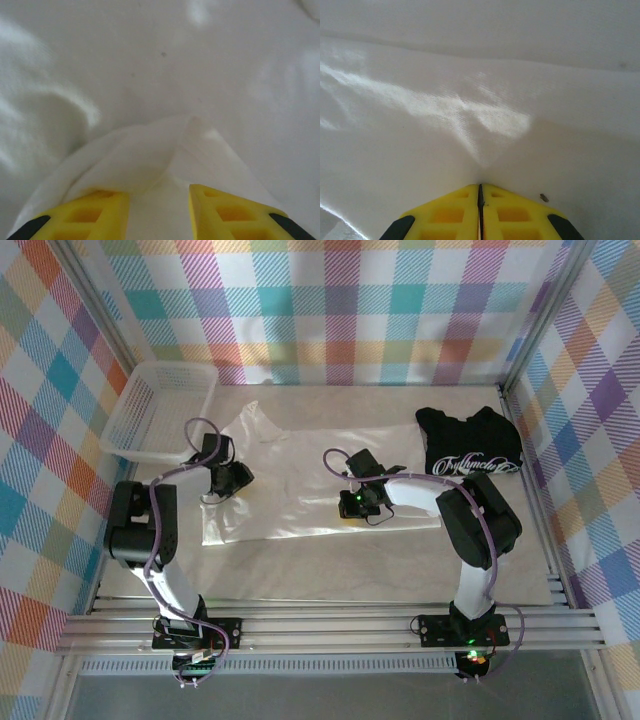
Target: Fold the inside-out t-shirt
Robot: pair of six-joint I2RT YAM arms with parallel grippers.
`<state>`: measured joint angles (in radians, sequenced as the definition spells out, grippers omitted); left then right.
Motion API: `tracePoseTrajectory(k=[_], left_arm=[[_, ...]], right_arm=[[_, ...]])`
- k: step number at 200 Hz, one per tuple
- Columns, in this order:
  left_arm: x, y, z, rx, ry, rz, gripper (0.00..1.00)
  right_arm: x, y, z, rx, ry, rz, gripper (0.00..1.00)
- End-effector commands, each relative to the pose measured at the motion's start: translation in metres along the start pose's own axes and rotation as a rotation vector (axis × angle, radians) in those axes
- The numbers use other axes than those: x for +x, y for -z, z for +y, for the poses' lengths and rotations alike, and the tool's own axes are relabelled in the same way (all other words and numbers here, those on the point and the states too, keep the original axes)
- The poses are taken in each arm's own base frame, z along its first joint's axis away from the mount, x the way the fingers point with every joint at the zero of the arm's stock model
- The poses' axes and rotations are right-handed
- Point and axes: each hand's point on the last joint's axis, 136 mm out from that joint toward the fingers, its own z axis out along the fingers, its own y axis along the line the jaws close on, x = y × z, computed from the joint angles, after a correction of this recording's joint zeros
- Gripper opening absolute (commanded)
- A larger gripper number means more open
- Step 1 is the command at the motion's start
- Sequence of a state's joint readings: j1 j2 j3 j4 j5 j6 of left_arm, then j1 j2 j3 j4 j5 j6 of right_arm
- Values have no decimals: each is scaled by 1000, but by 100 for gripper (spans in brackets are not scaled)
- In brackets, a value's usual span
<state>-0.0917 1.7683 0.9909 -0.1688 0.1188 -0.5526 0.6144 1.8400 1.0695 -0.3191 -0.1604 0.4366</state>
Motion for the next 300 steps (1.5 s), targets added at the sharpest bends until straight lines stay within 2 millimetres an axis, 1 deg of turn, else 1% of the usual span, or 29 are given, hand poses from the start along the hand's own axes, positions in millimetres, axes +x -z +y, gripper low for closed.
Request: tracePoseTrajectory(k=[1, 11, 27, 44, 56, 70, 88, 96, 104, 110, 126, 139, 148, 160, 171, 184, 204, 222, 233, 244, 259, 278, 291, 292, 300], left_arm=[[-39, 3, 5, -51, -25, -81, 36], [-47, 4, 8, -66, -16, -90, 37], [-54, 10, 4, -52, -10, -103, 38], [-55, 23, -8, 1, 5, -109, 41], [-51, 36, -17, 42, 14, -112, 43], [-42, 53, -23, 65, 9, -123, 45], [-22, 72, -21, 78, 1, -116, 48], [-11, 79, -17, 84, 0, -108, 49], [0, 84, -12, 91, 4, -102, 49], [16, 86, -2, 75, 9, -65, 50], [44, 92, 16, 56, 22, -19, 50], [62, 97, 27, 51, 23, 6, 51], [71, 100, 36, 30, 25, 13, 52], [79, 106, 50, -14, 26, 7, 53], [82, 110, 61, -49, 30, -6, 55], [83, 114, 72, -74, 40, -21, 60], [85, 115, 83, -96, 58, -12, 64], [86, 115, 90, -110, 71, 10, 65], [86, 115, 91, -110, 84, 8, 65], [84, 115, 87, -86, 97, 5, 65], [81, 114, 68, 9, 103, 6, 63], [76, 113, 41, 115, 81, 12, 62], [74, 109, 32, 126, 50, 14, 62], [74, 109, 31, 127, 49, 14, 62], [74, 104, 27, 127, 42, 30, 62]], right_arm=[[12, 1, -13, 43, -14, 43, 12], [12, 3, -12, 41, -11, 41, 12], [7, 11, -6, 23, 11, 19, 14], [0, 26, 5, -9, 52, -22, 22], [-6, 40, 10, -19, 77, -58, 29], [-9, 57, 12, -14, 100, -92, 34], [-7, 77, 7, 8, 107, -119, 39], [-2, 85, -2, 32, 97, -120, 41], [4, 92, -16, 68, 70, -116, 44], [9, 96, -27, 91, 45, -109, 44], [27, 110, -65, 157, -62, -95, 48], [42, 121, -95, 198, -165, -99, 52], [53, 127, -112, 214, -241, -100, 55], [65, 132, -130, 216, -342, -103, 59], [72, 133, -141, 226, -402, -100, 60], [77, 133, -153, 243, -456, -98, 62], [78, 132, -167, 253, -509, -104, 63], [74, 129, -175, 261, -527, -107, 63], [70, 127, -176, 254, -527, -108, 63], [61, 125, -170, 213, -508, -120, 60], [41, 124, -151, 112, -458, -166, 57], [15, 124, -120, 16, -346, -218, 56], [1, 116, -101, -26, -288, -213, 56], [0, 113, -98, -31, -281, -205, 56], [-5, 105, -91, -38, -263, -185, 56]])
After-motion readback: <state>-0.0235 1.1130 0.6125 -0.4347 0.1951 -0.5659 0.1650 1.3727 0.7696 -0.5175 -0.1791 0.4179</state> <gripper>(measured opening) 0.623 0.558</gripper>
